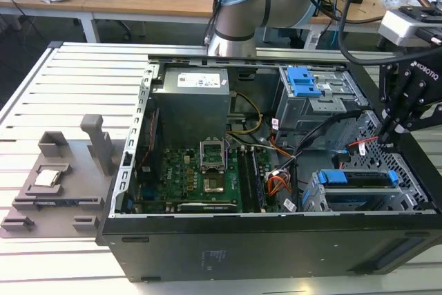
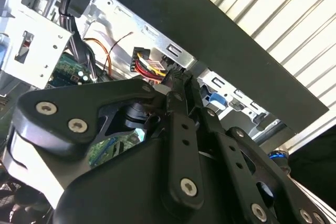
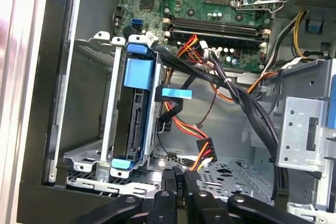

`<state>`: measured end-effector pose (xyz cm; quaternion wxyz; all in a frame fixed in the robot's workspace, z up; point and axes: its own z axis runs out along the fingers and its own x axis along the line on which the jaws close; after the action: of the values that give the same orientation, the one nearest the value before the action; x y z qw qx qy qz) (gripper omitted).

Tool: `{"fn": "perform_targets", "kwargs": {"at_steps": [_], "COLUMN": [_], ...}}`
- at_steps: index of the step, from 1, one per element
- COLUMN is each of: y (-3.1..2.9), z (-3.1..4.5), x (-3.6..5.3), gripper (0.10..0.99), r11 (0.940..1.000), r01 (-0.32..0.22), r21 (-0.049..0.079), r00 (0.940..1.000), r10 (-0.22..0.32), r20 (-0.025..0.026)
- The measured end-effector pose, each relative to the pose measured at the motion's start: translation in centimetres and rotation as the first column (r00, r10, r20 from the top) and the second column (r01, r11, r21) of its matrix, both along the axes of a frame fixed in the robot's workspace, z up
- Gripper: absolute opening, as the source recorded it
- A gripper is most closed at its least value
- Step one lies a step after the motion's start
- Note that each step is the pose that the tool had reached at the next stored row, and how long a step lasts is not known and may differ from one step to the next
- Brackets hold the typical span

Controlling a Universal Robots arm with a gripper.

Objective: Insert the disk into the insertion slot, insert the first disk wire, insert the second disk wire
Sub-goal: 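Insert the first disk wire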

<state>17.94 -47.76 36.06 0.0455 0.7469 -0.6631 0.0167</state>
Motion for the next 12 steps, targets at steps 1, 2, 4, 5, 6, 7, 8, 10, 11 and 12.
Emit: {"fn": "perform_targets", "kwargs": {"at_steps": [1, 2, 4, 5, 6, 7, 8, 10, 11, 12], "y": [0.01, -0.01, -0.25, -0.39, -0.63, -0.77, -0.97, -1.27, -1.49, -1.64], "z": [0.0, 0.0, 0.01, 0.0, 0.01, 0.0, 0.0, -0.01, -0.02, -0.05], "x": [-0.06, -0.23, -0.63, -0.74, -0.83, -0.86, -0.88, -0.9, -0.91, -0.91], "gripper": [0.176, 0.176, 0.176, 0.176, 0.176, 0.176, 0.176, 0.176, 0.176, 0.176], "r11": [1.0, 1.0, 1.0, 1.0, 1.0, 1.0, 1.0, 1.0, 1.0, 1.0], "r01": [0.0, 0.0, 0.0, -0.001, -0.001, -0.001, -0.001, -0.002, -0.001, -0.001], "r21": [0.0, 0.0, 0.0, 0.0, 0.0, 0.0, 0.0, 0.0, 0.0, 0.0], "r00": [1.0, 1.0, 1.0, 1.0, 1.0, 1.0, 1.0, 1.0, 1.0, 1.0], "r10": [0.0, 0.0, 0.0, 0.001, 0.001, 0.001, 0.001, 0.002, 0.001, 0.001], "r20": [0.0, 0.0001, 0.0007, 0.0006, 0.0007, 0.0007, 0.0007, 0.0007, 0.0007, 0.0007]}}
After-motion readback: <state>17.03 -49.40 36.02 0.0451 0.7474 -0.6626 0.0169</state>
